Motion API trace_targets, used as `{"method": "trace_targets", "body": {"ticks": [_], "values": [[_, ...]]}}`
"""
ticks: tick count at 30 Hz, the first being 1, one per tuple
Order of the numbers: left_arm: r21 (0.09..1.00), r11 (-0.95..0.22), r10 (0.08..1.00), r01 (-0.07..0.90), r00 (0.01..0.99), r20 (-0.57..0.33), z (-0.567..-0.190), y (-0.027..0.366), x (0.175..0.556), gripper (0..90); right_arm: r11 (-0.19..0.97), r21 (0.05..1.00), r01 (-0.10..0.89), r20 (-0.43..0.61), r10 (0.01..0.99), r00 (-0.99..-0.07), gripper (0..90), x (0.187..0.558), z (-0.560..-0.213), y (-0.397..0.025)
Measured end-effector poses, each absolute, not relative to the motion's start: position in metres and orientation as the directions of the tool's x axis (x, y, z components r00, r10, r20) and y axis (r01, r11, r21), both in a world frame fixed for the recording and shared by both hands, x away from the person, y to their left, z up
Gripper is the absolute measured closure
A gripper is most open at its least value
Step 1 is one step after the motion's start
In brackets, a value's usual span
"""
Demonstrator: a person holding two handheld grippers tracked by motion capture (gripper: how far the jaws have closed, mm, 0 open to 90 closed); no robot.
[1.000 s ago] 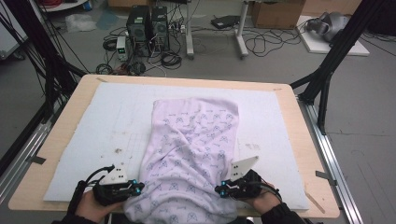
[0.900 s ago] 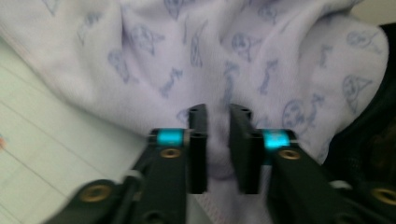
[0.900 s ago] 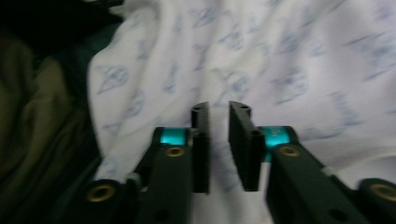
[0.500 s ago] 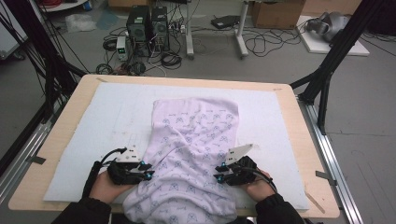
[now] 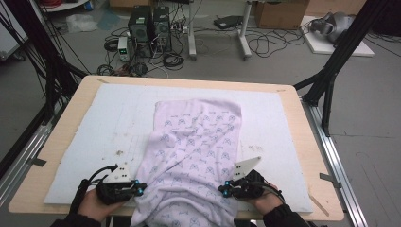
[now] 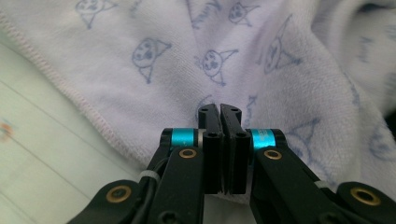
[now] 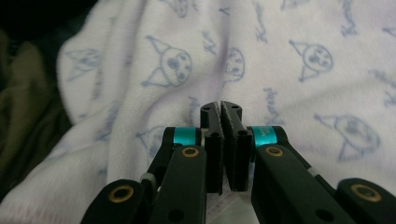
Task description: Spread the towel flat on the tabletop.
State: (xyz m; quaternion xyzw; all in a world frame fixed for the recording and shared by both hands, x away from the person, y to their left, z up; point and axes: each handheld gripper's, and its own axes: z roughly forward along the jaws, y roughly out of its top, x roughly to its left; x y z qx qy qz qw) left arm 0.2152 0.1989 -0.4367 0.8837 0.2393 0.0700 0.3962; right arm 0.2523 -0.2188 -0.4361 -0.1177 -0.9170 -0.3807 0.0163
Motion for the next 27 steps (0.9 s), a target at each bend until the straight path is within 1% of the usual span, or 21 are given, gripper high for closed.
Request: {"method": "trace_targets", "body": {"ticks": [2,3,5,6,8,11,12,14,15,16,17,18,20,22,27], "values": [[0.746,-0.568,0.471,0.348,0.881,-0.052,-0.432,0.199,0.210,86.3,0.669,0.713,0.209,0.116,0.181,-0.977,86.8,0.247,-0.431,-0.221],[0.756,-0.556,0.472,0.346,0.880,-0.056,-0.429,0.199,0.211,83.3,0.653,0.728,0.209,0.111,0.189,-0.976,84.1,0.246,-0.427,-0.222],[0.766,-0.541,0.485,0.346,0.873,-0.052,-0.425,0.199,0.218,74.5,0.623,0.748,0.230,0.113,0.222,-0.969,74.3,0.250,-0.421,-0.225],[0.770,-0.538,0.489,0.344,0.871,-0.047,-0.424,0.198,0.224,71.4,0.624,0.747,0.228,0.096,0.237,-0.967,72.2,0.254,-0.419,-0.225],[0.763,-0.529,0.522,0.372,0.851,-0.053,-0.426,0.195,0.237,64.5,0.632,0.737,0.238,0.089,0.258,-0.962,66.9,0.262,-0.420,-0.225],[0.741,-0.530,0.553,0.411,0.831,-0.065,-0.435,0.191,0.255,63.4,0.643,0.713,0.280,0.096,0.306,-0.947,63.2,0.276,-0.427,-0.222],[0.726,-0.539,0.558,0.427,0.827,-0.073,-0.439,0.189,0.259,64.6,0.652,0.701,0.290,0.096,0.316,-0.944,63.4,0.279,-0.430,-0.221],[0.735,-0.531,0.553,0.423,0.830,-0.078,-0.442,0.188,0.260,71.1,0.676,0.675,0.295,0.094,0.318,-0.944,65.0,0.283,-0.435,-0.219],[0.731,-0.536,0.545,0.422,0.834,-0.082,-0.441,0.188,0.260,73.8,0.685,0.668,0.291,0.086,0.318,-0.944,69.1,0.284,-0.438,-0.217],[0.726,-0.544,0.532,0.421,0.842,-0.090,-0.440,0.189,0.260,82.2,0.680,0.677,0.282,0.073,0.319,-0.945,74.1,0.284,-0.439,-0.217],[0.722,-0.546,0.529,0.424,0.843,-0.096,-0.439,0.188,0.261,83.9,0.679,0.678,0.280,0.072,0.317,-0.946,82.4,0.285,-0.439,-0.218],[0.718,-0.551,0.527,0.425,0.844,-0.096,-0.439,0.188,0.262,84.7,0.676,0.678,0.287,0.087,0.314,-0.945,87.0,0.287,-0.439,-0.219],[0.719,-0.561,0.532,0.412,0.844,-0.068,-0.436,0.188,0.262,85.7,0.671,0.677,0.302,0.110,0.314,-0.943,88.1,0.290,-0.439,-0.220],[0.735,-0.539,0.535,0.412,0.841,-0.079,-0.433,0.192,0.263,85.8,0.682,0.671,0.291,0.067,0.335,-0.940,88.3,0.290,-0.436,-0.222],[0.787,-0.475,0.587,0.392,0.808,-0.049,-0.420,0.195,0.270,85.8,0.660,0.687,0.305,0.028,0.396,-0.918,88.4,0.299,-0.429,-0.229]]}}
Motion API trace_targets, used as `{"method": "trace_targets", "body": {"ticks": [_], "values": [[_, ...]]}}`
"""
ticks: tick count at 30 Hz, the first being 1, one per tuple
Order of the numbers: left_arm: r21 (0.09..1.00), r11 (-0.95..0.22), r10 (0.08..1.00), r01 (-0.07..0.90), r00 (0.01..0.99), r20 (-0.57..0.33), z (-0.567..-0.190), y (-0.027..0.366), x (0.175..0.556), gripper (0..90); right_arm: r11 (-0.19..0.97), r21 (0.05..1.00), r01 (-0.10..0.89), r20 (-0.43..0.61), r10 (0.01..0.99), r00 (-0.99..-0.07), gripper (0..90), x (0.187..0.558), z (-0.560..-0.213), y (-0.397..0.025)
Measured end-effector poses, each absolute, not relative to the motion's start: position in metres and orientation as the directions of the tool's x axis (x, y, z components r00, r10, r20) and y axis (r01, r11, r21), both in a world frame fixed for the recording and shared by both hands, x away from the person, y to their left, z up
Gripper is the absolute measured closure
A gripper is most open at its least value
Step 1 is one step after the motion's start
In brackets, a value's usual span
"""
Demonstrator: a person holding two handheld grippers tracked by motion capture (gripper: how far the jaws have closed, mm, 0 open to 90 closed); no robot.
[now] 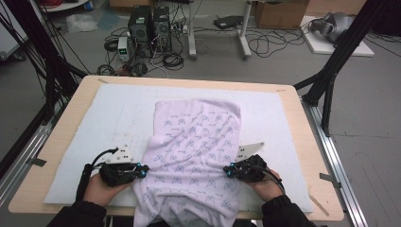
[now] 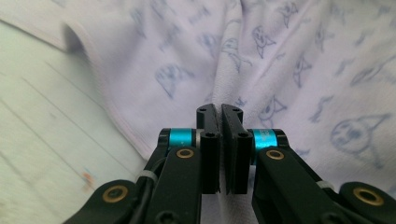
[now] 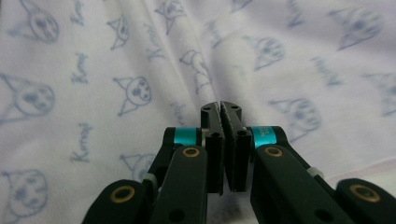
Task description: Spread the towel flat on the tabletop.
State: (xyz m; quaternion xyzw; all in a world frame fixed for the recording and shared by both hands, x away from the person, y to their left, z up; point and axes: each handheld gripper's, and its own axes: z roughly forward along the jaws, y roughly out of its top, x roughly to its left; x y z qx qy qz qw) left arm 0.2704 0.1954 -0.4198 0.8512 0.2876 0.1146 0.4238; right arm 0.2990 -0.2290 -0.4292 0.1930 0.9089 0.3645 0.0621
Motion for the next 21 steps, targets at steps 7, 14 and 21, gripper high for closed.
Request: {"method": "trace_targets", "body": {"ticks": [7,14,21], "values": [[0.756,-0.491,0.618,0.433,0.785,-0.048,-0.433,0.183,0.299,83.3,0.627,0.689,0.364,0.016,0.489,-0.872,88.3,0.329,-0.435,-0.232],[0.781,-0.464,0.625,0.417,0.779,-0.045,-0.420,0.202,0.288,67.2,0.589,0.743,0.317,-0.009,0.483,-0.876,75.4,0.314,-0.419,-0.238],[0.804,-0.460,0.581,0.377,0.813,-0.049,-0.414,0.209,0.257,65.7,0.540,0.798,0.268,0.036,0.400,-0.916,63.5,0.286,-0.409,-0.237]]}}
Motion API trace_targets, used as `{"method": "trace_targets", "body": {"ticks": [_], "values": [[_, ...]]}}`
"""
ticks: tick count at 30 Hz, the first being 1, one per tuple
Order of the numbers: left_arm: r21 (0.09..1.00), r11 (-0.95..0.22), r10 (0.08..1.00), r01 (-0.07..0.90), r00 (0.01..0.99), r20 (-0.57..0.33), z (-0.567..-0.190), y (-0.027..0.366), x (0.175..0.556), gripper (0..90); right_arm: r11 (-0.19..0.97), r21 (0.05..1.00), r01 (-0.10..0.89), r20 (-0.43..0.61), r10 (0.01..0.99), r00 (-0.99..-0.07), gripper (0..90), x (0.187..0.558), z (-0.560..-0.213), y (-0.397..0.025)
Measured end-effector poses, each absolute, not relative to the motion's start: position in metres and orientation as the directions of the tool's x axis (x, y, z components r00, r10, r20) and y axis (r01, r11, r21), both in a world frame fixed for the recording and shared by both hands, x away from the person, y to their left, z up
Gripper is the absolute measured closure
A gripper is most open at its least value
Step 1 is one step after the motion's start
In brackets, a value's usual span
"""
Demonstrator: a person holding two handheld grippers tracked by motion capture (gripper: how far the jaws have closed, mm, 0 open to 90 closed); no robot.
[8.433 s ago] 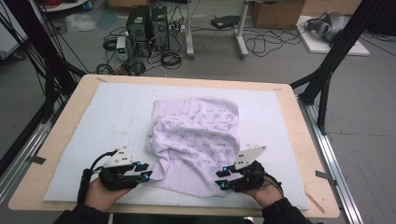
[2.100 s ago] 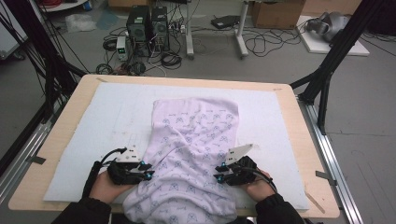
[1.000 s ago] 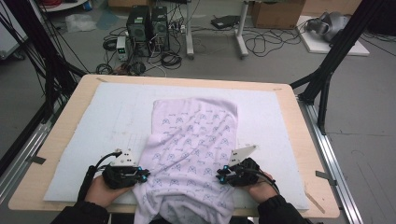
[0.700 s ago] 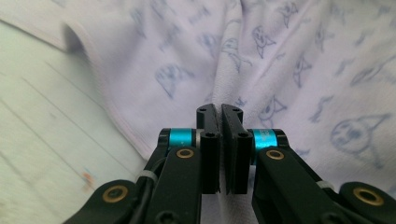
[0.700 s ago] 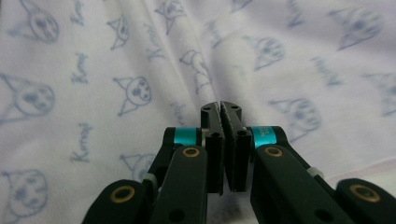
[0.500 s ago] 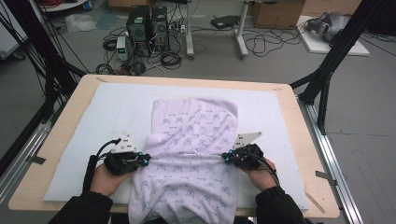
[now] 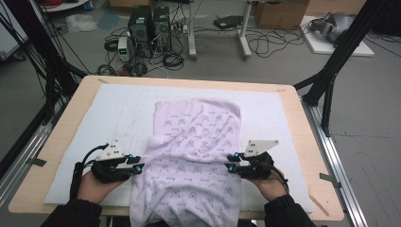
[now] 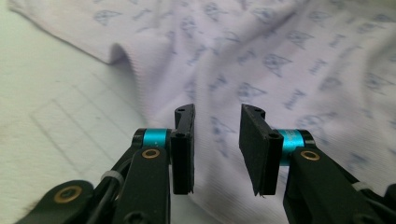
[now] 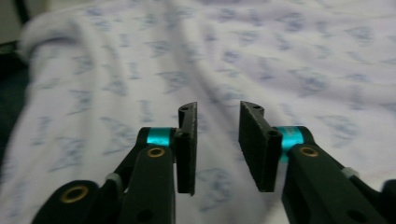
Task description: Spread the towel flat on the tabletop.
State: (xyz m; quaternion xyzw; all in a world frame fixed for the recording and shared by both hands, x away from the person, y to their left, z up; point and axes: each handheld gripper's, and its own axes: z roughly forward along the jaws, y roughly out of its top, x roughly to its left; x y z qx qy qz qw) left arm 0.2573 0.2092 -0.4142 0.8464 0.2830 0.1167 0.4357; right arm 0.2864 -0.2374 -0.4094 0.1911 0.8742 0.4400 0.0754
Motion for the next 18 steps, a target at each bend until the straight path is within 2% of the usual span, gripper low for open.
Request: {"method": "trace_targets", "body": {"ticks": [3,5,7,9,11,12,13,18], "values": [[0.807,-0.472,0.521,0.356,0.851,-0.070,-0.420,0.201,0.247,58.3,0.568,0.775,0.278,0.073,0.357,-0.931,52.7,0.277,-0.419,-0.229],[0.799,-0.489,0.493,0.349,0.867,-0.076,-0.425,0.196,0.244,53.4,0.566,0.770,0.296,0.121,0.326,-0.938,50.7,0.273,-0.427,-0.225],[0.775,-0.525,0.482,0.353,0.873,-0.071,-0.432,0.190,0.244,54.0,0.595,0.751,0.286,0.119,0.305,-0.945,51.5,0.269,-0.433,-0.220],[0.748,-0.563,0.465,0.352,0.883,-0.065,-0.439,0.186,0.245,60.7,0.634,0.722,0.277,0.113,0.287,-0.951,58.0,0.267,-0.439,-0.214],[0.756,-0.573,0.462,0.316,0.887,-0.022,-0.443,0.184,0.240,72.5,0.653,0.715,0.251,0.069,0.291,-0.954,74.4,0.263,-0.444,-0.210],[0.755,-0.576,0.454,0.313,0.891,-0.023,-0.443,0.185,0.239,82.8,0.648,0.721,0.247,0.071,0.285,-0.956,81.2,0.263,-0.444,-0.210],[0.755,-0.572,0.457,0.321,0.889,-0.032,-0.443,0.185,0.238,85.3,0.647,0.719,0.253,0.088,0.277,-0.957,86.5,0.263,-0.444,-0.210],[0.748,-0.574,0.454,0.335,0.890,-0.050,-0.442,0.189,0.230,87.3,0.659,0.713,0.240,0.109,0.234,-0.966,87.8,0.259,-0.443,-0.210]]}}
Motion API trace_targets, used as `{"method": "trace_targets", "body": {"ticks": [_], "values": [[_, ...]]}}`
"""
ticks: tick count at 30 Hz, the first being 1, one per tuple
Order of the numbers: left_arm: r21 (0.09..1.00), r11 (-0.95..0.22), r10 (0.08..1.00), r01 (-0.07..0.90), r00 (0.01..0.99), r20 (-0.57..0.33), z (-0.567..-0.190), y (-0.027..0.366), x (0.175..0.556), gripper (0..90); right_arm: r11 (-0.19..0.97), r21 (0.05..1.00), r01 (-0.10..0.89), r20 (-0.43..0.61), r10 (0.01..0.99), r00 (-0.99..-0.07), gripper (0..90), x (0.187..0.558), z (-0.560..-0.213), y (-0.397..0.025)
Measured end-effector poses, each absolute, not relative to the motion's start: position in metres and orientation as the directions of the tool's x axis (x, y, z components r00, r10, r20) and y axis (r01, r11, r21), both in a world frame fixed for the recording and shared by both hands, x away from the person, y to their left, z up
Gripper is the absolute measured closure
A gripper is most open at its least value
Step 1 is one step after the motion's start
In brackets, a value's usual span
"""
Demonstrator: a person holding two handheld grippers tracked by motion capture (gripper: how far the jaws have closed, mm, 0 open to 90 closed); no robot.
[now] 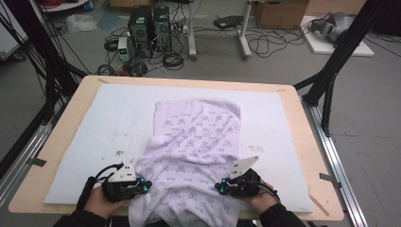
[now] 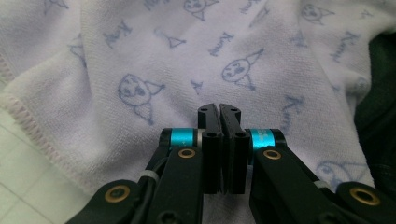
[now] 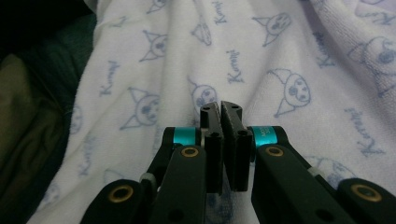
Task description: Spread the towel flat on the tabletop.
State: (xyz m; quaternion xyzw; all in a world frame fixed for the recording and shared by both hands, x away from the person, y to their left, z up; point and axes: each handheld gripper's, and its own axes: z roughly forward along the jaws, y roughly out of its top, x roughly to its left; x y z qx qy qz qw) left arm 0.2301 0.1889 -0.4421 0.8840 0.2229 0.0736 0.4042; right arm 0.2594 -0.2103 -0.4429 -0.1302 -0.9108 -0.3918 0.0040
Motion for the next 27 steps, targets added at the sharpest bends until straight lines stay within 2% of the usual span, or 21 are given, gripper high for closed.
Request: {"method": "trace_targets", "body": {"ticks": [5,9,11,13,14,17,18,20,21,23,27], "values": [[0.745,-0.584,0.420,0.322,0.905,-0.062,-0.439,0.194,0.208,87.6,0.662,0.716,0.223,0.129,0.188,-0.974,88.1,0.245,-0.439,-0.213],[0.781,-0.559,0.372,0.280,0.926,-0.066,-0.430,0.199,0.187,86.1,0.612,0.765,0.199,0.153,0.128,-0.980,86.2,0.227,-0.425,-0.222],[0.793,-0.544,0.390,0.275,0.919,-0.051,-0.424,0.201,0.188,73.5,0.583,0.787,0.204,0.148,0.143,-0.979,76.9,0.225,-0.418,-0.227],[0.791,-0.542,0.411,0.284,0.910,-0.045,-0.424,0.200,0.198,70.0,0.598,0.772,0.214,0.127,0.184,-0.975,70.7,0.230,-0.417,-0.227],[0.789,-0.537,0.425,0.299,0.904,-0.053,-0.425,0.197,0.204,68.0,0.610,0.762,0.216,0.114,0.202,-0.973,63.4,0.235,-0.420,-0.224],[0.759,-0.567,0.442,0.320,0.896,-0.047,-0.435,0.187,0.223,63.8,0.645,0.730,0.226,0.097,0.230,-0.968,58.6,0.247,-0.431,-0.213],[0.744,-0.583,0.443,0.327,0.895,-0.047,-0.438,0.183,0.228,63.9,0.654,0.722,0.227,0.097,0.229,-0.969,59.4,0.250,-0.435,-0.208],[0.744,-0.589,0.438,0.316,0.898,-0.034,-0.442,0.179,0.231,71.0,0.688,0.689,0.225,0.088,0.229,-0.969,66.5,0.254,-0.441,-0.202],[0.742,-0.590,0.440,0.319,0.897,-0.036,-0.442,0.179,0.231,80.6,0.682,0.700,0.211,0.068,0.231,-0.971,72.8,0.254,-0.441,-0.202],[0.744,-0.589,0.436,0.314,0.899,-0.035,-0.442,0.180,0.229,87.1,0.679,0.702,0.217,0.093,0.215,-0.972,87.3,0.255,-0.442,-0.202],[0.744,-0.587,0.419,0.319,0.906,-0.059,-0.441,0.186,0.219,88.2,0.682,0.703,0.205,0.119,0.172,-0.978,88.9,0.252,-0.442,-0.205]]}}
